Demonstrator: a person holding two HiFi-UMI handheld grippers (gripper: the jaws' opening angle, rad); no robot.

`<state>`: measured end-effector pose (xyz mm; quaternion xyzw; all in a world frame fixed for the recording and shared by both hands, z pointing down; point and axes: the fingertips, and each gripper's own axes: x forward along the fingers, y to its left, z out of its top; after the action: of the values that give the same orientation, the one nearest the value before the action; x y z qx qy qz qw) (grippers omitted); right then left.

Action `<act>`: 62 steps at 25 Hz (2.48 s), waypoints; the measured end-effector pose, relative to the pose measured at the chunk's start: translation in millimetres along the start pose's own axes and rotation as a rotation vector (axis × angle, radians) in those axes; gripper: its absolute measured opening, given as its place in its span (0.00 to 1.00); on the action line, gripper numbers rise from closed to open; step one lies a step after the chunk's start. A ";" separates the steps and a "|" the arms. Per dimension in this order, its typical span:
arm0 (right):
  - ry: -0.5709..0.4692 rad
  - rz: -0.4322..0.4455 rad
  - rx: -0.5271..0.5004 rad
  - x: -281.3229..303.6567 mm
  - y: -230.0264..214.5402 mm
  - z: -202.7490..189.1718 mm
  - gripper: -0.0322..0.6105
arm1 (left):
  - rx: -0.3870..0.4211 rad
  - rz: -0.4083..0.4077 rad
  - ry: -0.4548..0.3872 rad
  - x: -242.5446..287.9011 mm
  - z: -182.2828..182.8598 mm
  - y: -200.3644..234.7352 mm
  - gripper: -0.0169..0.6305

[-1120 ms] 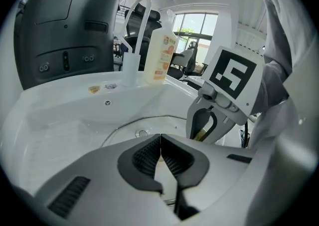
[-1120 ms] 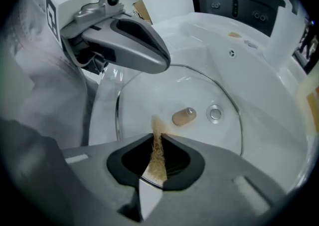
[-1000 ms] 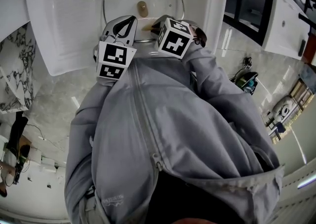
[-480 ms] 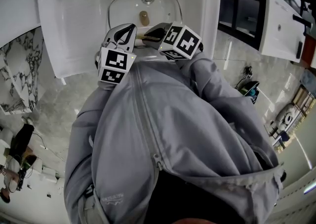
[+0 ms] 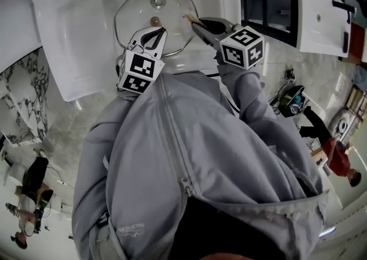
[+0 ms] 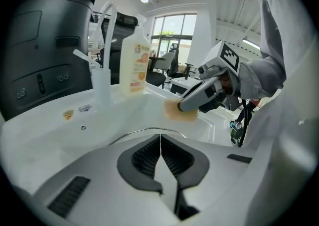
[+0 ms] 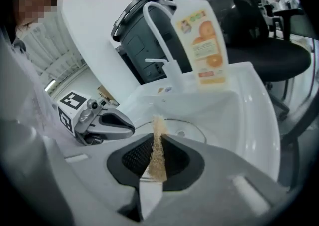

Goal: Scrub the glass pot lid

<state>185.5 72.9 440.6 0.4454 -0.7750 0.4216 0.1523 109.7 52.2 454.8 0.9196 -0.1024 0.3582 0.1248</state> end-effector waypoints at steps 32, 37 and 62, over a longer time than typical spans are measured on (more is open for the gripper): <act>-0.207 -0.198 0.081 -68.0 -54.4 -16.0 0.11 | 0.168 -0.040 0.583 139.2 -38.3 -79.2 0.42; -0.214 -0.197 0.086 -68.3 -56.6 -17.0 0.11 | 0.259 -0.011 0.608 145.6 -44.5 -76.3 0.42; -0.220 -0.093 -0.078 -40.9 -28.7 31.9 0.12 | 0.189 0.125 0.409 60.8 24.2 -31.5 0.20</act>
<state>236.3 63.6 411.3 0.5183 -0.7814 0.3319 0.1030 177.7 68.7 474.2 0.8274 -0.0980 0.5519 0.0339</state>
